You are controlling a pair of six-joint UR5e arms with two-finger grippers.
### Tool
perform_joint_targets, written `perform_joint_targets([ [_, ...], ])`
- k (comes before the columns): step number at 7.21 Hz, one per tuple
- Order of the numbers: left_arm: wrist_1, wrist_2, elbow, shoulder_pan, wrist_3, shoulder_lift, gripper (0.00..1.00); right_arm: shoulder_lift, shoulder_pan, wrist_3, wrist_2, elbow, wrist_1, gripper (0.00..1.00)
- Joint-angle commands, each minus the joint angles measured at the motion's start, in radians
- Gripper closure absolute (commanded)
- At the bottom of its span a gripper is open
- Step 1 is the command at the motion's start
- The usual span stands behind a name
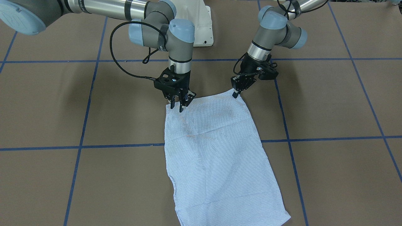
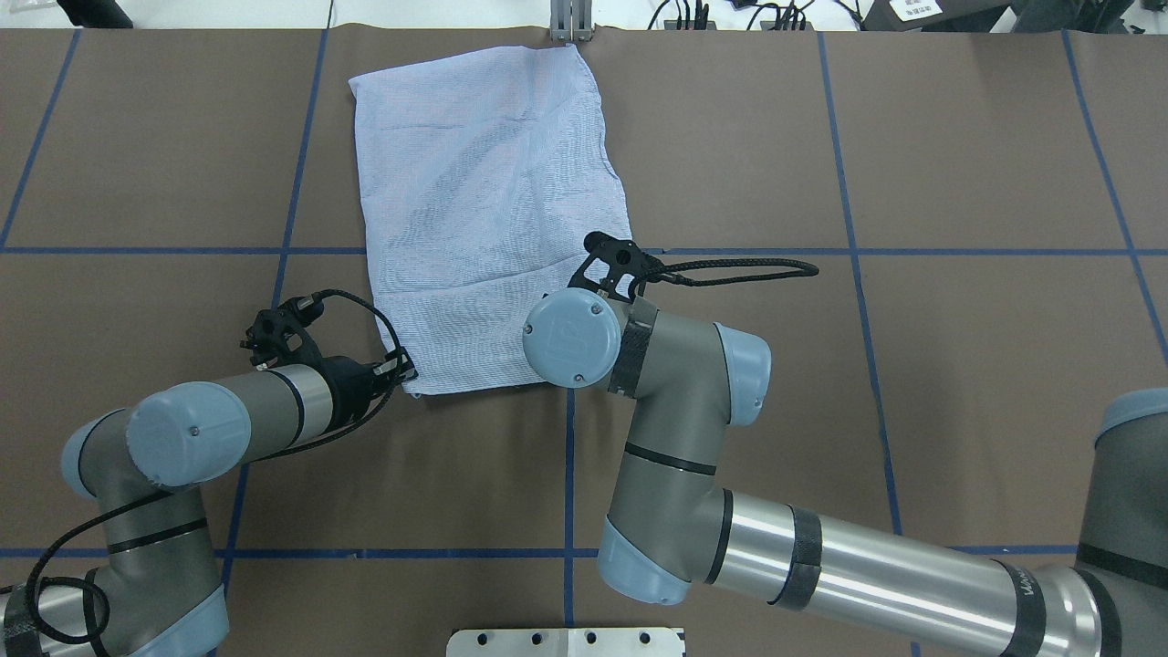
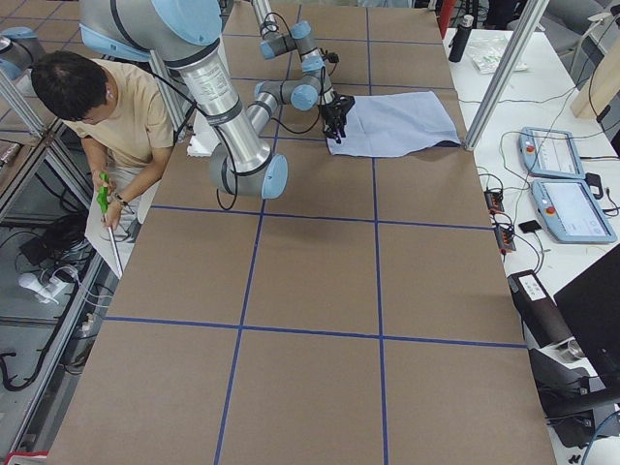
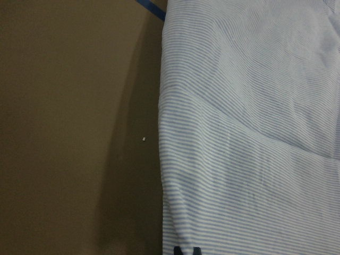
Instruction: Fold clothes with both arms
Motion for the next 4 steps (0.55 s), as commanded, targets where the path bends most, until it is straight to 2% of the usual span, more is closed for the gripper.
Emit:
perform_joint_targets([
  [1,0.0,0.0,0.0,0.0,0.001,0.001,1.0,0.004,0.019,-0.244,0.026,0.011,0.106,0.0],
  [2,0.0,0.0,0.0,-0.001,0.001,0.001,1.0,-0.011,0.022,-0.243,0.018,0.011,0.166,0.0],
  [4,0.0,-0.002,0.0,-0.001,0.001,0.001,1.0,-0.002,0.021,-0.237,-0.037,0.015,0.173,0.0],
])
